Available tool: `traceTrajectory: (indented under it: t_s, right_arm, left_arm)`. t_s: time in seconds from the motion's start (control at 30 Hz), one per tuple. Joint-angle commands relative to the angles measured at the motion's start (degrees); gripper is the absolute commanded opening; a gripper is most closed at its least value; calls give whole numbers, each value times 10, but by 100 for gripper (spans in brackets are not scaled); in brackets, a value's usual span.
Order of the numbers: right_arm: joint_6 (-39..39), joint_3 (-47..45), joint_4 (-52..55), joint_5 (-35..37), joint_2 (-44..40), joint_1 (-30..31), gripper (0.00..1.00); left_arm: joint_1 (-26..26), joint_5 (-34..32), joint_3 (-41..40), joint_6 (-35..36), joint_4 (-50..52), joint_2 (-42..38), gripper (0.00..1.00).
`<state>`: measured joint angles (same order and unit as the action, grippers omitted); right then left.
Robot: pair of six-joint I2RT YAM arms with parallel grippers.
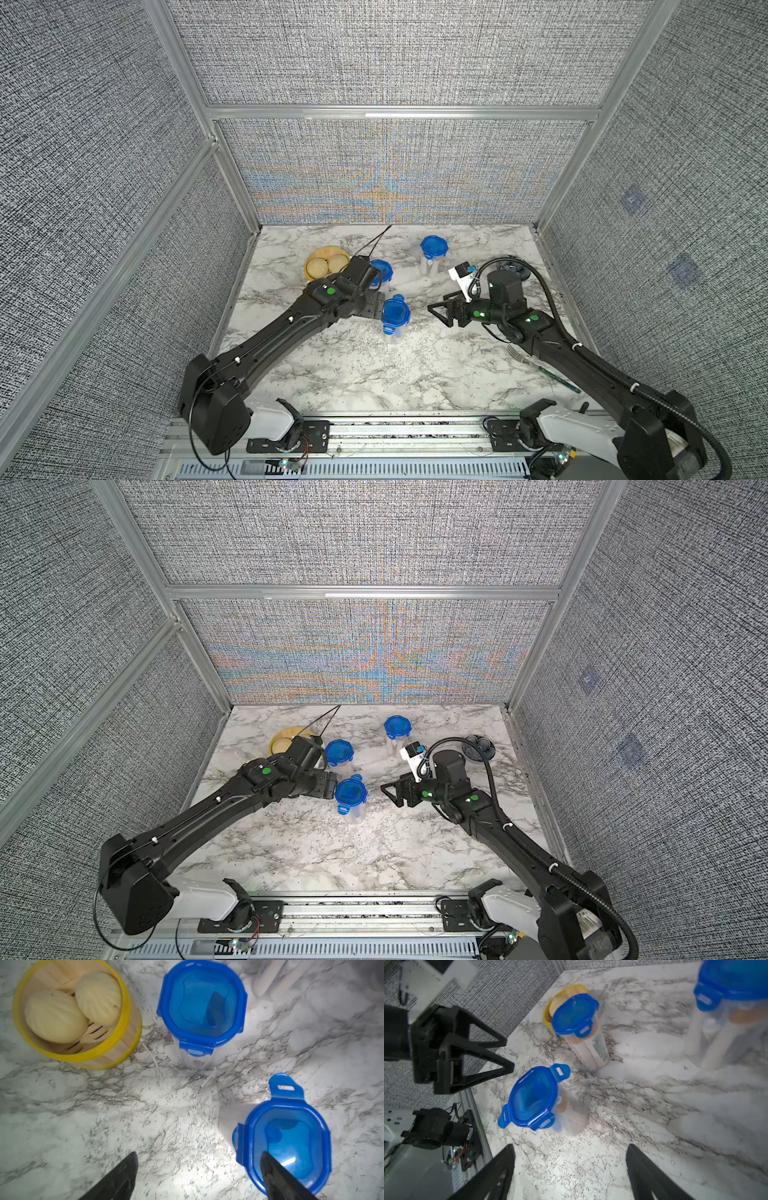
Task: Pack away toiletry kits
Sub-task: Close the fastener on the container.
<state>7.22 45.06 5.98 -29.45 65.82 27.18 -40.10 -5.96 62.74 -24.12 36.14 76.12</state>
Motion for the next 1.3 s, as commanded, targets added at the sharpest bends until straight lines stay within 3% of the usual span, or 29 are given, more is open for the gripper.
traceTrajectory:
  t_s: [0.0,0.5,0.93,1.27]
  right_arm:
    - [-124,30,50,2,19,26,99]
    - [-300,109,52,-71,106,62,99]
    - [-245,209,91,72,244,129,99]
    - [-168,184,66,118,226,164,99]
  left_arm:
    - [5,55,-50,25,-157,-26,90]
    - [46,140,-164,27,-274,-27,90]
    - [65,151,-182,28,-256,-20,90]
    - [75,179,-182,29,-255,-8,90]
